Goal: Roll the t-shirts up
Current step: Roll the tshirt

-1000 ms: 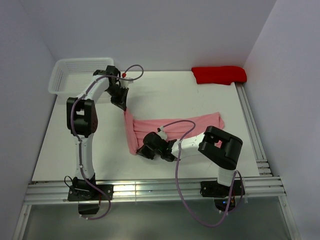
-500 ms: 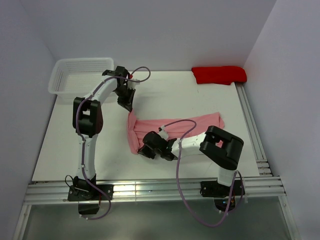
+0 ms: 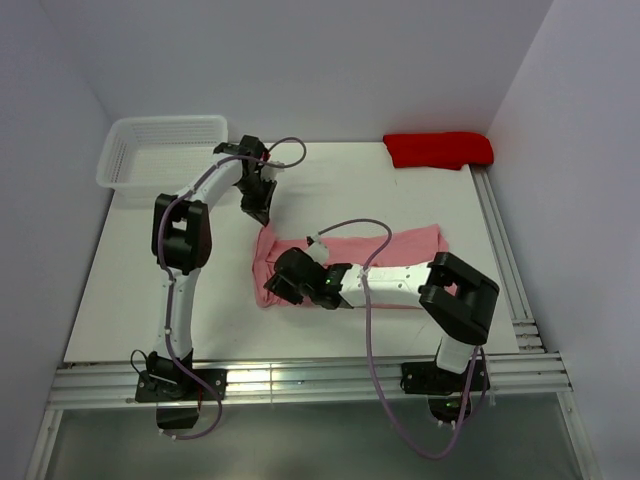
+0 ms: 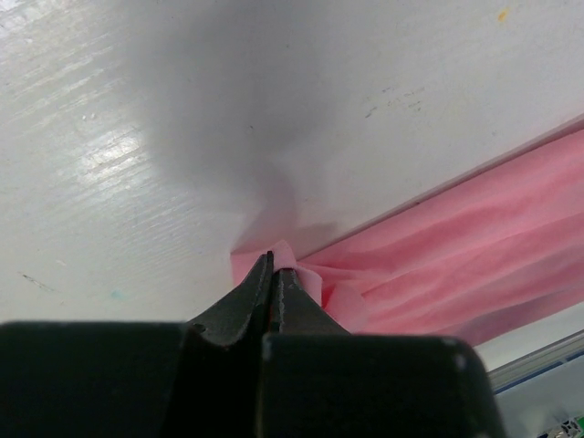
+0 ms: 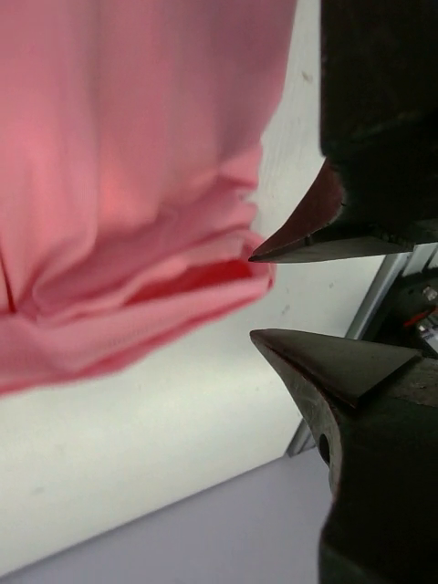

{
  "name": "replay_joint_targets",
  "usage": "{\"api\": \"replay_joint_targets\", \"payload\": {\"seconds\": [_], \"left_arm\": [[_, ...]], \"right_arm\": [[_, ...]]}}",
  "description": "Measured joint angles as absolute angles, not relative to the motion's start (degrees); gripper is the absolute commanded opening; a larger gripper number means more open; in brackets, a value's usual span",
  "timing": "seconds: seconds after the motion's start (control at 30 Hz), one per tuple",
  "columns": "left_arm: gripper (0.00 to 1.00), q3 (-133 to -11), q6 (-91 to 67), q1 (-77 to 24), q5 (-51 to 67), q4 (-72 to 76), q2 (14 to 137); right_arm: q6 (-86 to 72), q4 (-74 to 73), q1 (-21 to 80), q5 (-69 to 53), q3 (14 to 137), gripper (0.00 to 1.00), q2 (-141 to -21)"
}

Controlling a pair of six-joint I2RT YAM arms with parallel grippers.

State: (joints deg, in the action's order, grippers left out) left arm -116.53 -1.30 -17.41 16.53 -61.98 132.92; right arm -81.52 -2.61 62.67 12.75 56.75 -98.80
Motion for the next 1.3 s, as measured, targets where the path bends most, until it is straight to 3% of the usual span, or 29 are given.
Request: {"api": "replay_joint_targets", "payload": {"seconds": [0.07, 0.2, 0.5, 1.3], "left_arm": [[0.02, -116.5, -1.6, -17.7, 16.3, -62.0, 133.1], [0.02, -116.5, -2.3, -18.1, 16.0, -61.9, 133.1], [0.01, -116.5, -2.5, -18.6, 15.4, -61.8, 133.1], [0.01, -116.5, -2.6, -19.0, 15.1, -61.7, 133.1]], "right_arm": [[-80.6, -3.3, 62.8, 12.9, 58.1, 0.42, -98.5], [-78.1, -5.9, 63.1, 13.8, 60.9, 0.3, -98.3], [-70.6, -9.5, 60.4, 13.8, 79.9, 0.25, -108.4], [-68.1, -6.9, 55.1, 8.8, 80.6, 0.3, -117.8]]}}
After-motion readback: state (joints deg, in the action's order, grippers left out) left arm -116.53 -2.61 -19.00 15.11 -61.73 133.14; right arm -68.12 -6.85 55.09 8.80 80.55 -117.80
